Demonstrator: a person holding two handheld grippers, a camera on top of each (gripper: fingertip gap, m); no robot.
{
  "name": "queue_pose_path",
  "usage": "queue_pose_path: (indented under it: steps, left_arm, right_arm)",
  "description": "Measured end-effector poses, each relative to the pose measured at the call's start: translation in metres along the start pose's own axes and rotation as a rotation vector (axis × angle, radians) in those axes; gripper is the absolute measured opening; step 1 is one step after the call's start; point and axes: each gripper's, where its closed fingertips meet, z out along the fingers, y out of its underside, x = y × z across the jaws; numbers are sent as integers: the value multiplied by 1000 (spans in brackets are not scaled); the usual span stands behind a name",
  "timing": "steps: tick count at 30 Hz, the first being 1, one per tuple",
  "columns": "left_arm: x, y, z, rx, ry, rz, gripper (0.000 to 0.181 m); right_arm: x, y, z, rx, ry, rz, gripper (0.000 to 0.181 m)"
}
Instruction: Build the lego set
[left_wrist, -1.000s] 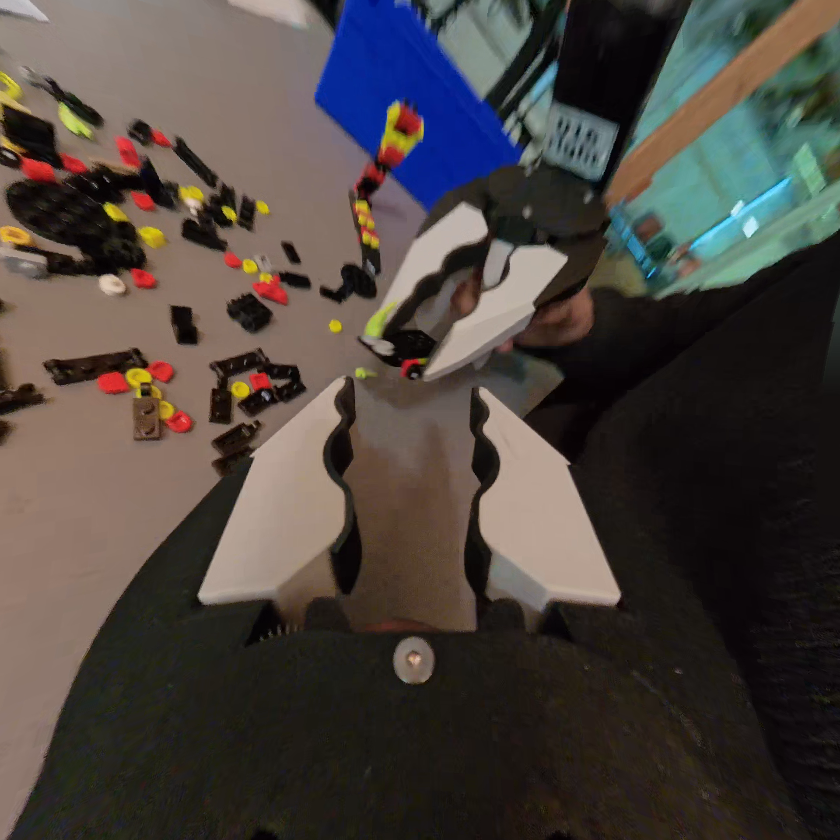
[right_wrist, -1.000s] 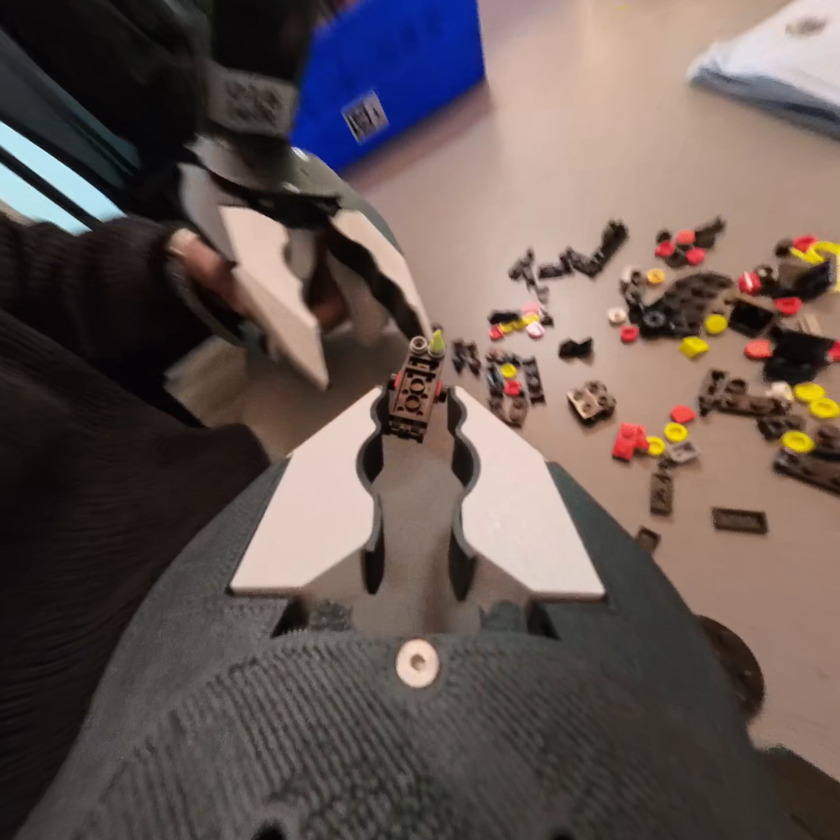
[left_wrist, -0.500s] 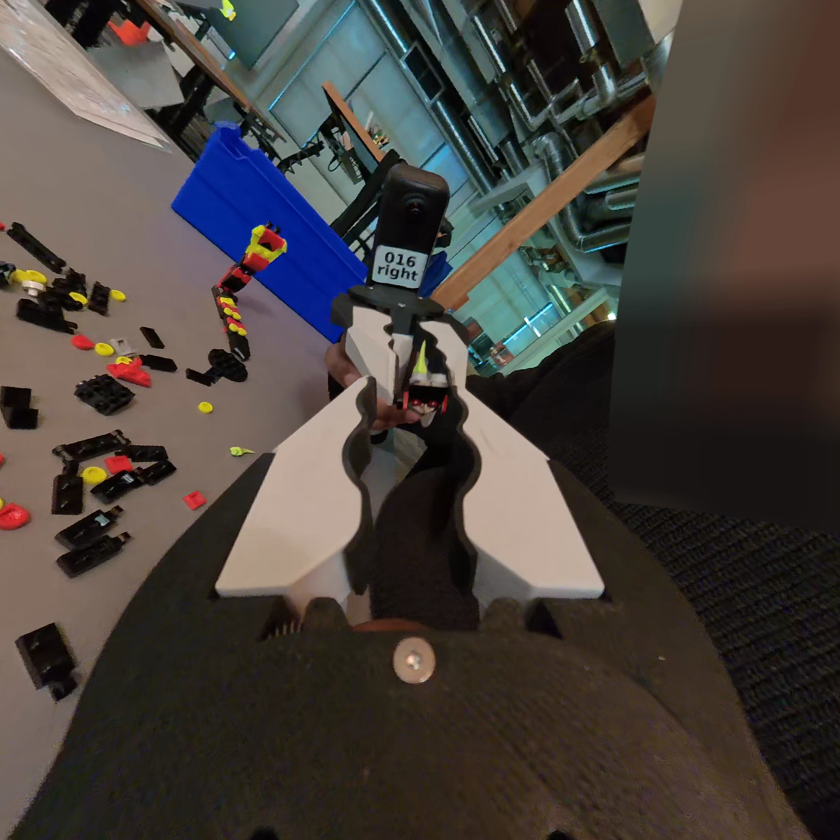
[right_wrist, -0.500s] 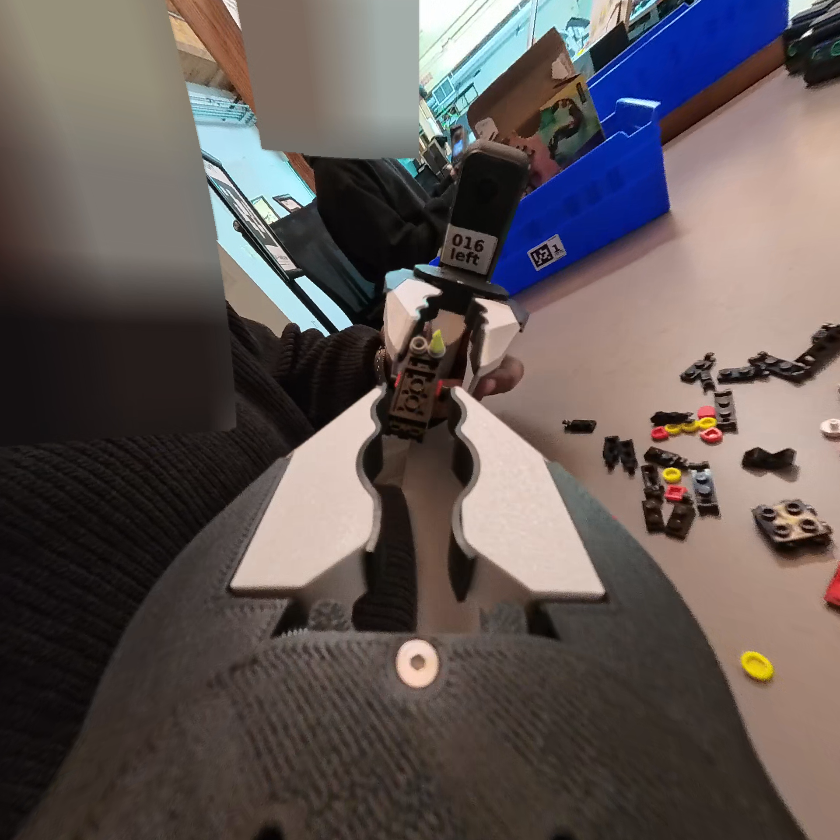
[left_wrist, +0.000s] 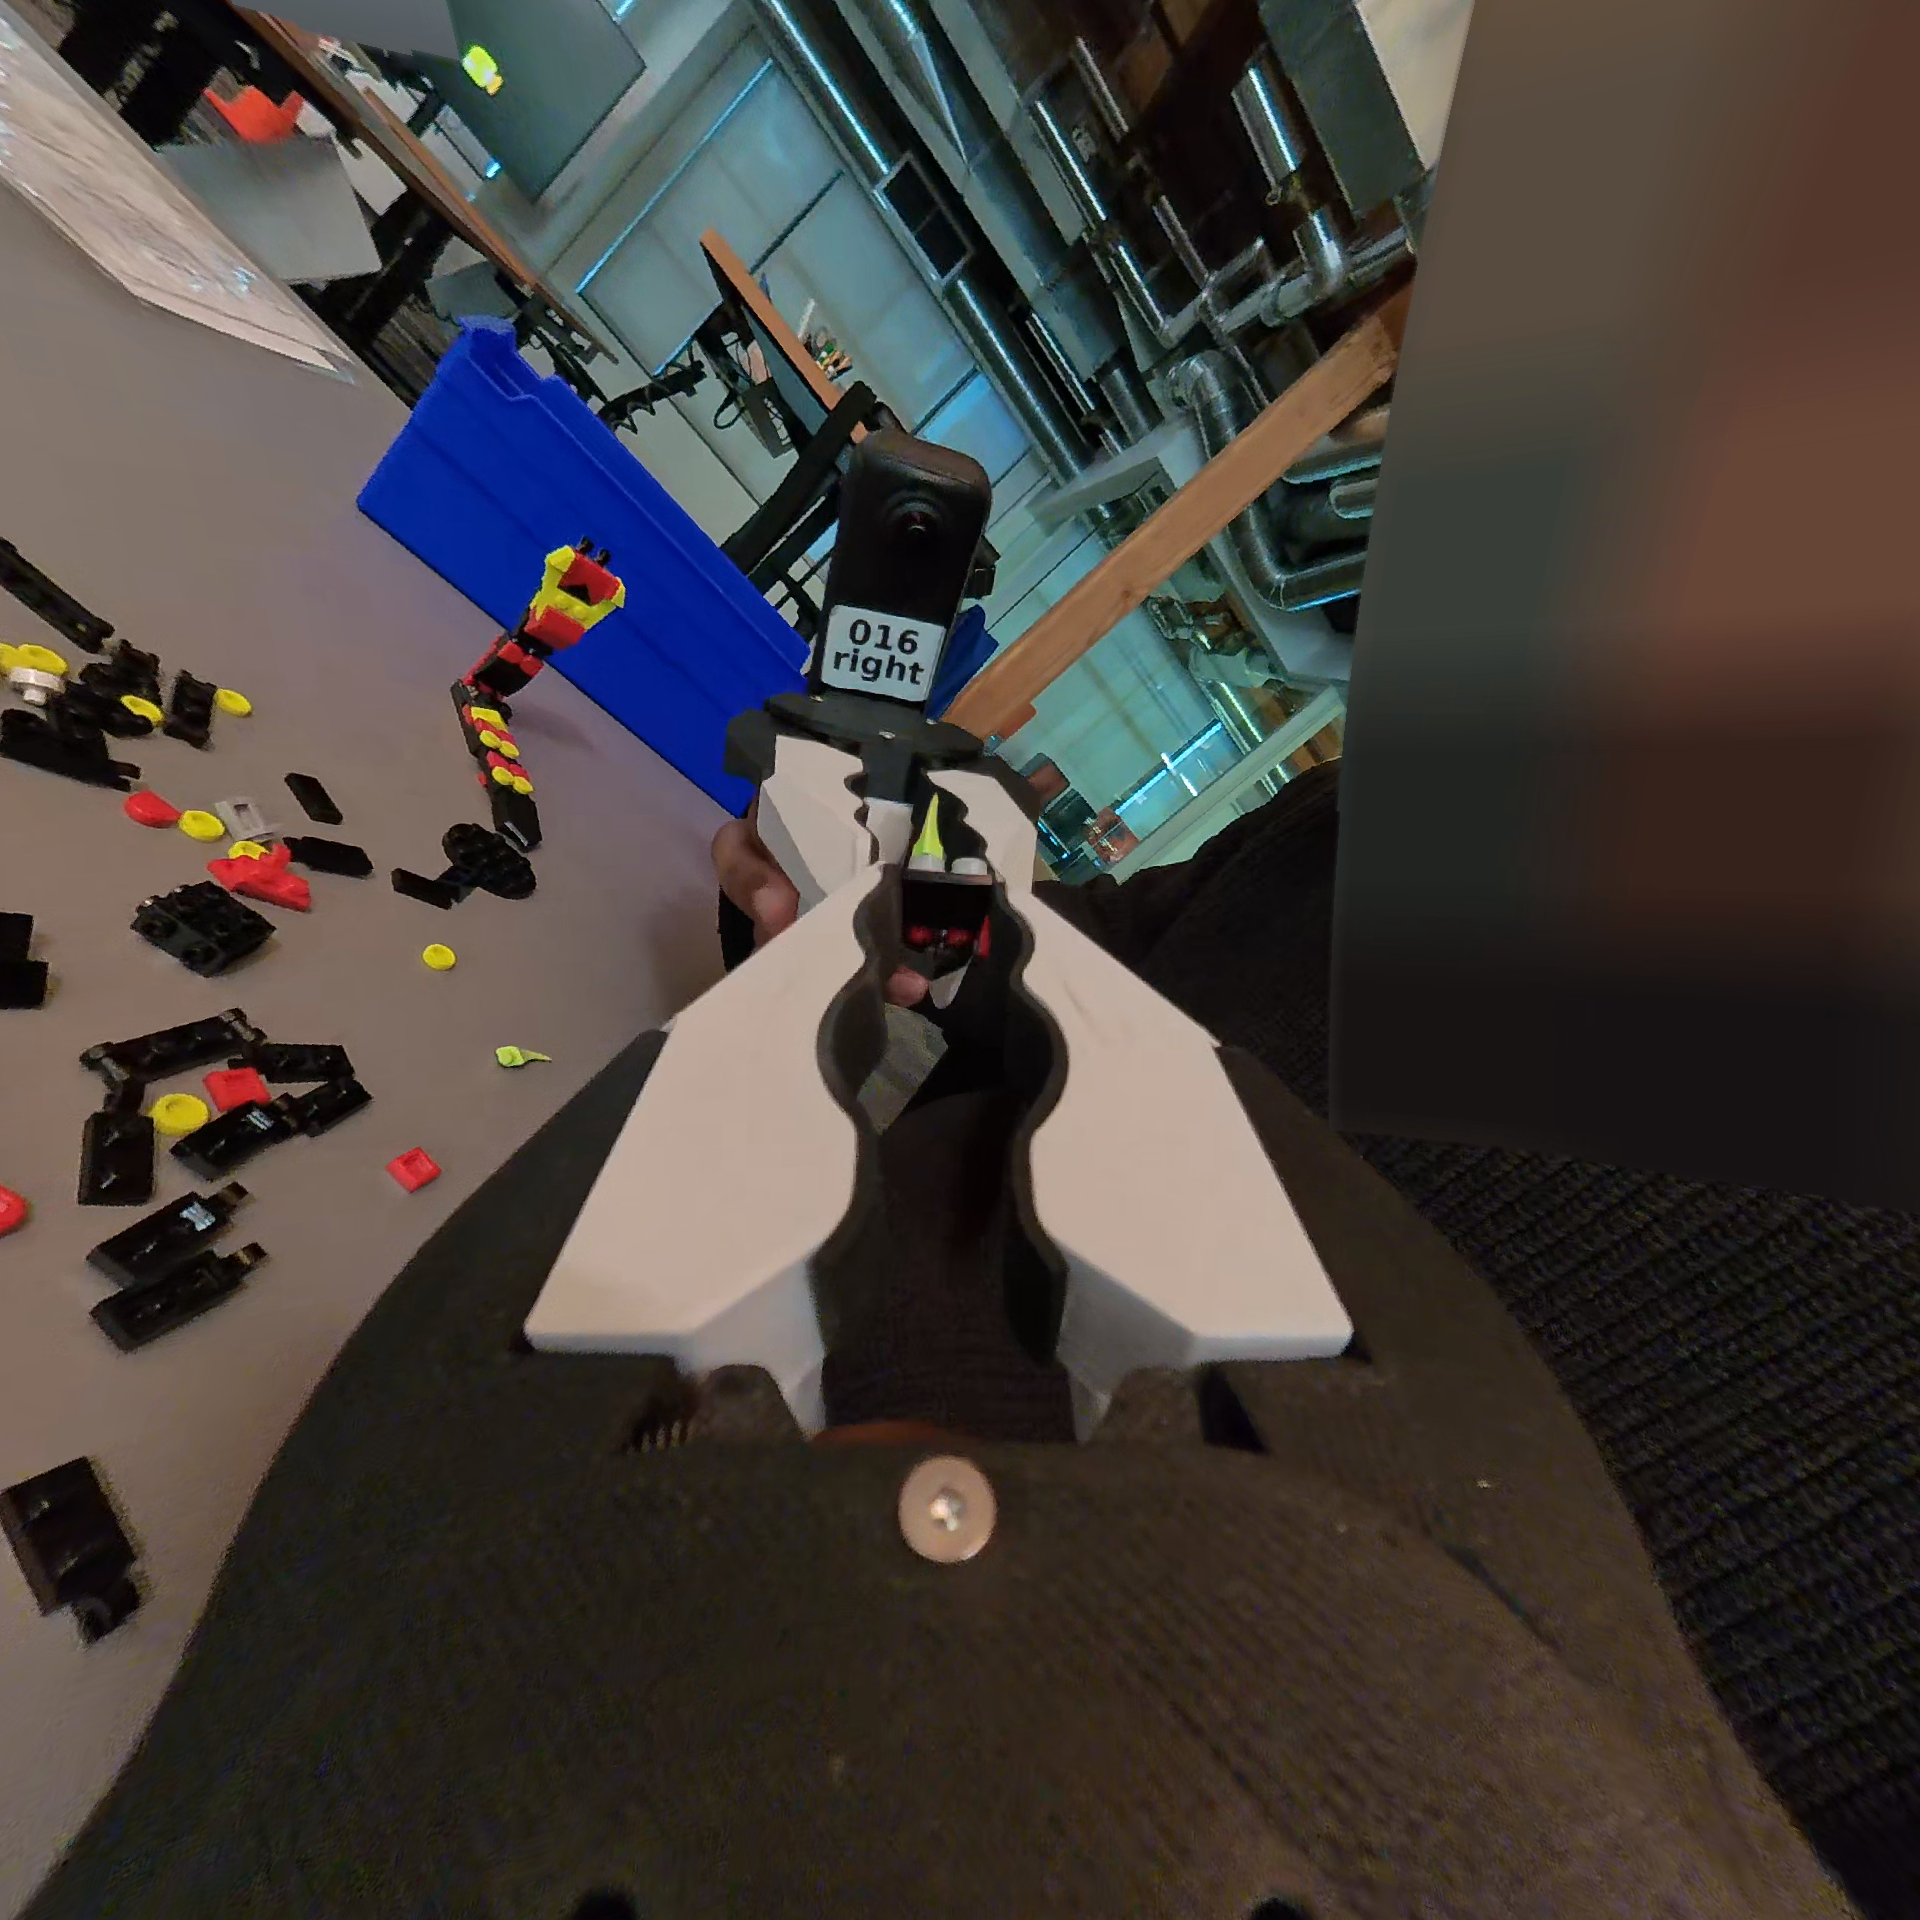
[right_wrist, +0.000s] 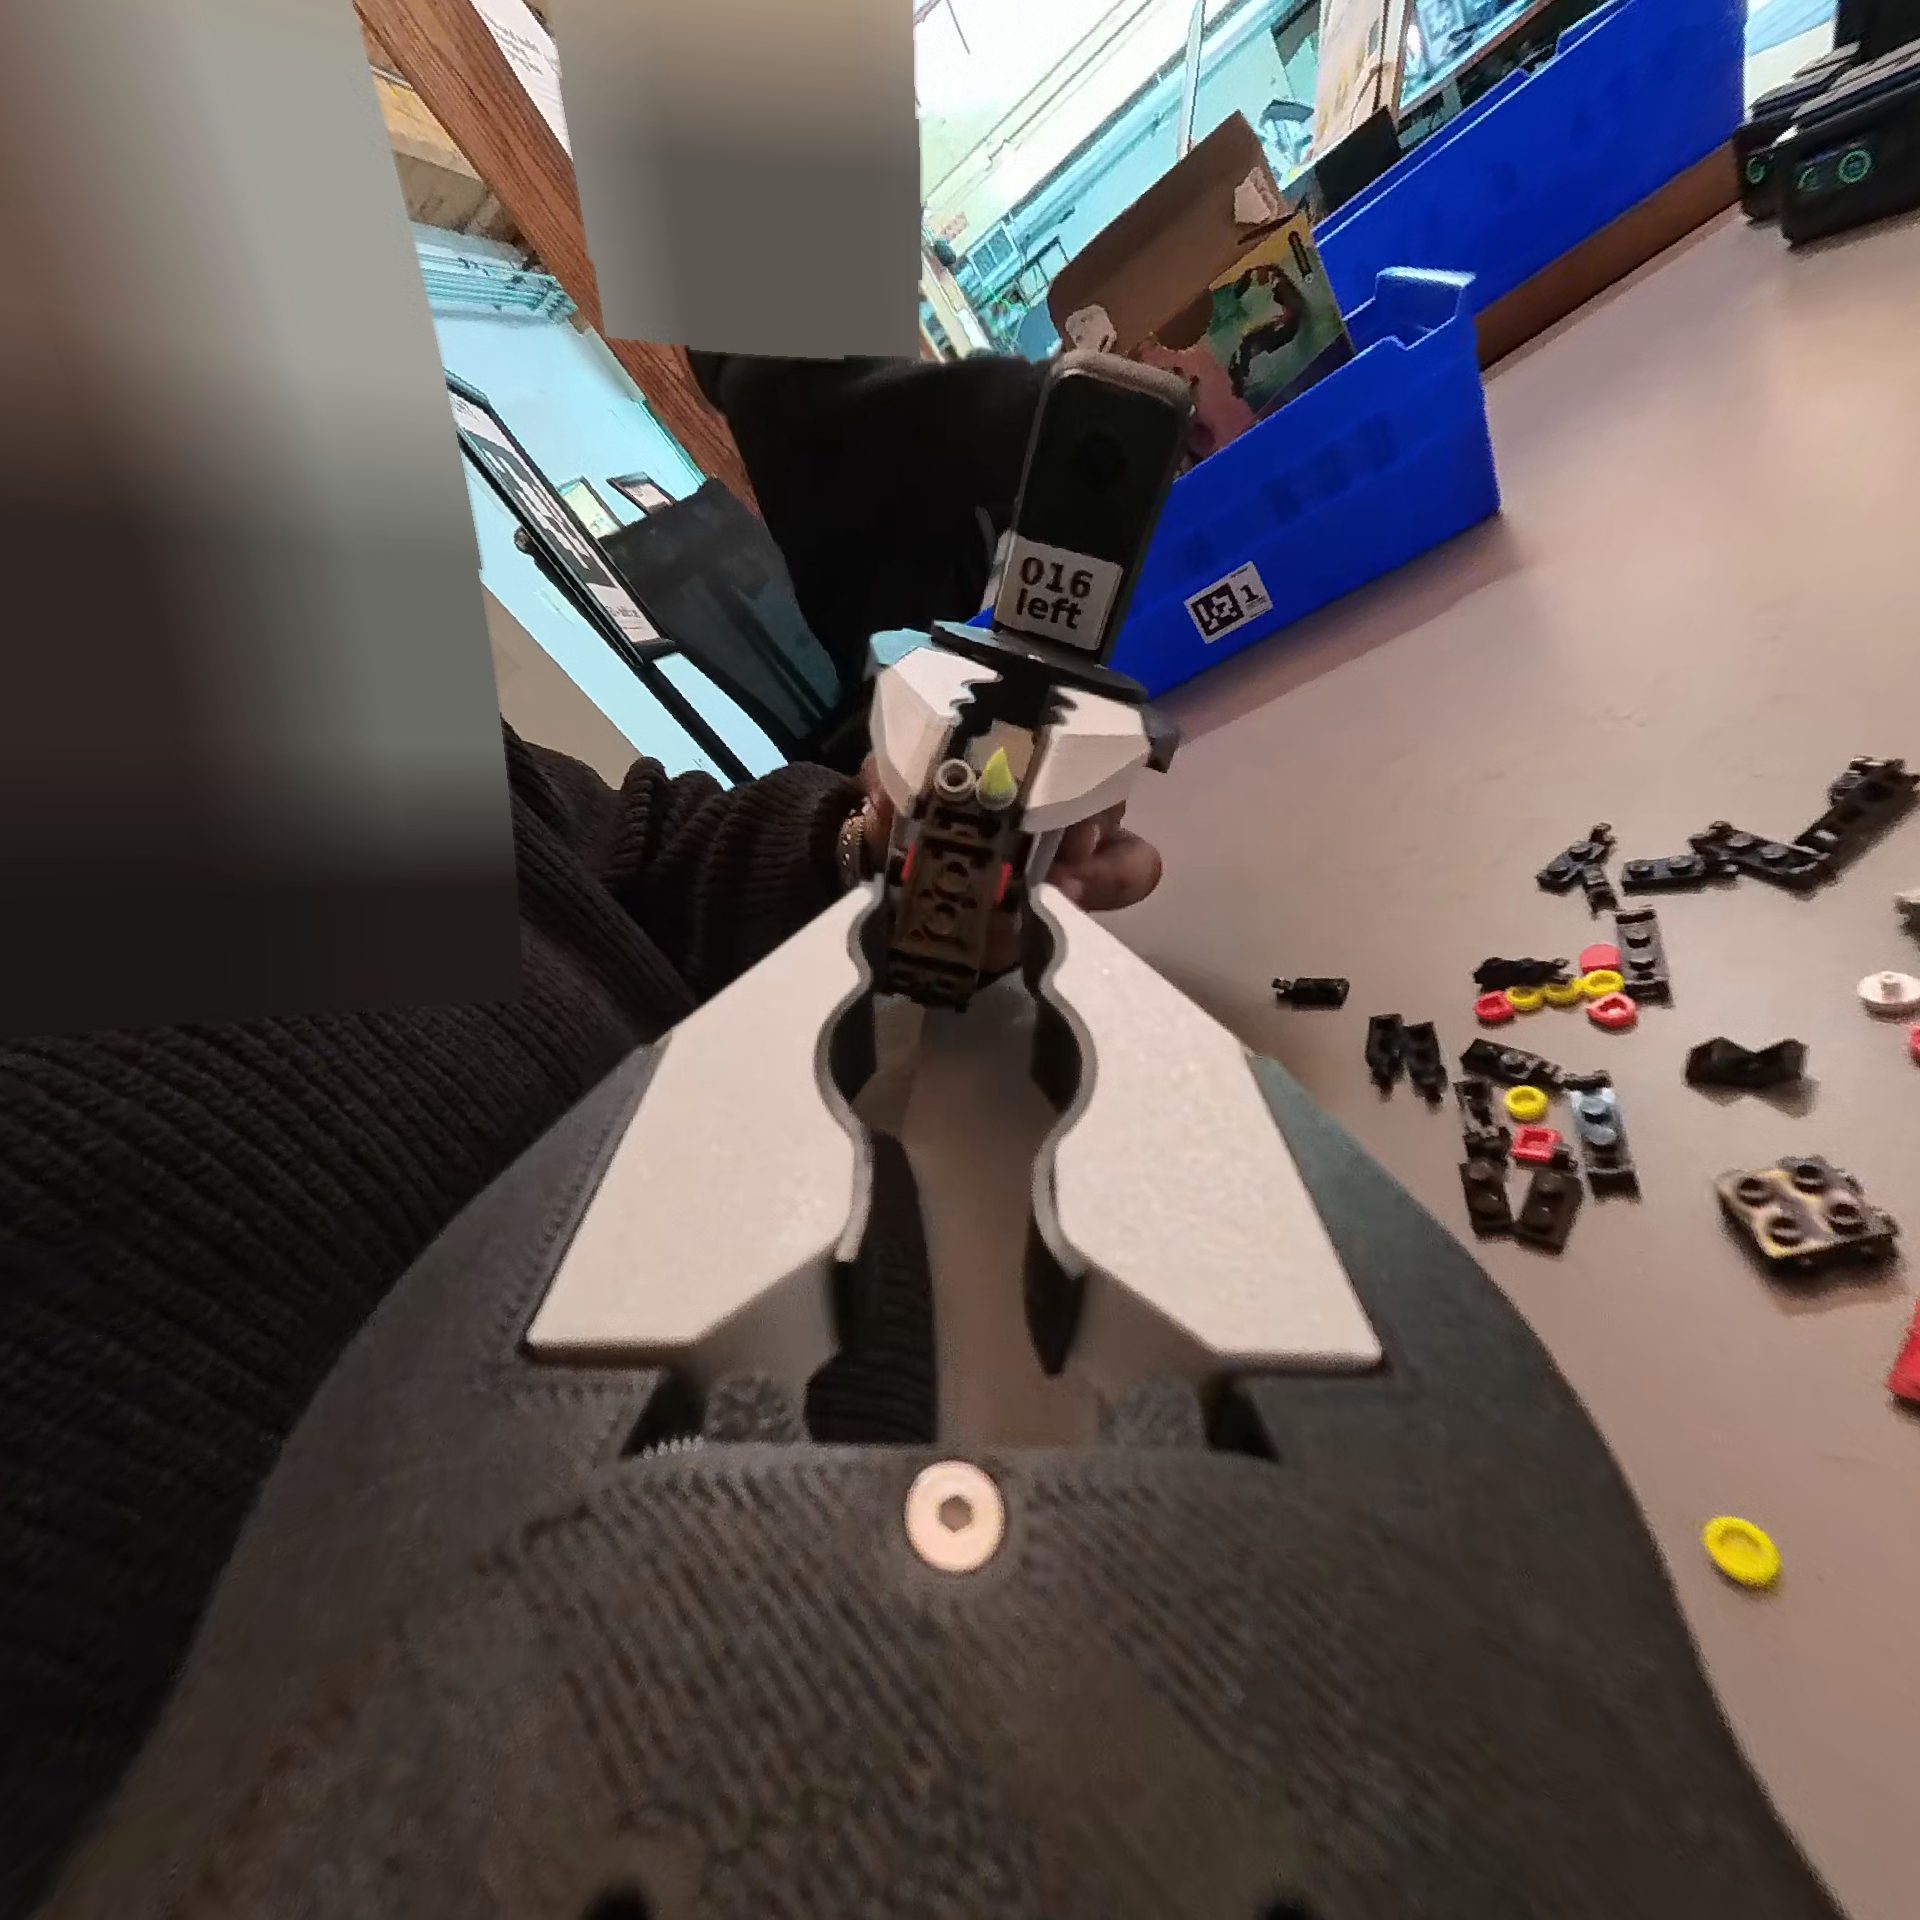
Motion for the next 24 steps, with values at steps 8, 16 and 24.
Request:
queue_pose_path:
  steps: [8,16,24]
  left_arm:
    - [-12,-3,-4,9,-71,19,13]
    - [-26,1,-9,-51,-199,149,13]
    - [-49,28,-6,-231,-345,253,14]
  right_arm:
    - [22,18,-9,-152,133,-85,37]
    - [84,52,-71,-422,577,-165,20]
    - [96,82,-68,-608,649,-260,11]
